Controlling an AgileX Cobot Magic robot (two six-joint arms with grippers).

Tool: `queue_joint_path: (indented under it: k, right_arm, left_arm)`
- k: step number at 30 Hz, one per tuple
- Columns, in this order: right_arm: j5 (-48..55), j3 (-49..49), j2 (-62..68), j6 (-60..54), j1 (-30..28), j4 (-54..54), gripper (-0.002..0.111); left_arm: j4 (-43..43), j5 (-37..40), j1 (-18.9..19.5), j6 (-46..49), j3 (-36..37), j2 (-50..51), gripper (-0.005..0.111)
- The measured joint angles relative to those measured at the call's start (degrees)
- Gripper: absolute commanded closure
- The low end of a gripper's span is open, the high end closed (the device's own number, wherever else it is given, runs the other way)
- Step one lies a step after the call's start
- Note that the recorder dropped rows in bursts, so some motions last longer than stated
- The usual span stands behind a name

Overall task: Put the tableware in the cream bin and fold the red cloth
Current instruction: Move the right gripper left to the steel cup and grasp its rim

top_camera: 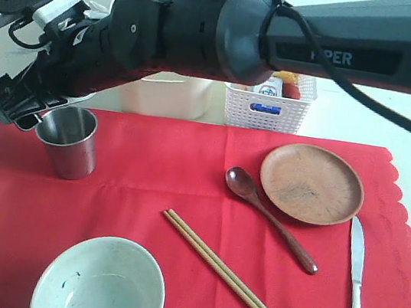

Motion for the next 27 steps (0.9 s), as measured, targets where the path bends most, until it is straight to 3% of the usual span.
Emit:
queue_joint_path:
  k: [27]
  right_arm:
    - [-2.81, -0.21, 8.37, 2.13, -1.08, -0.79, 0.003]
  left_arm:
    - [0.0, 0.0, 0.0, 0.0, 0.0, 0.0, 0.107]
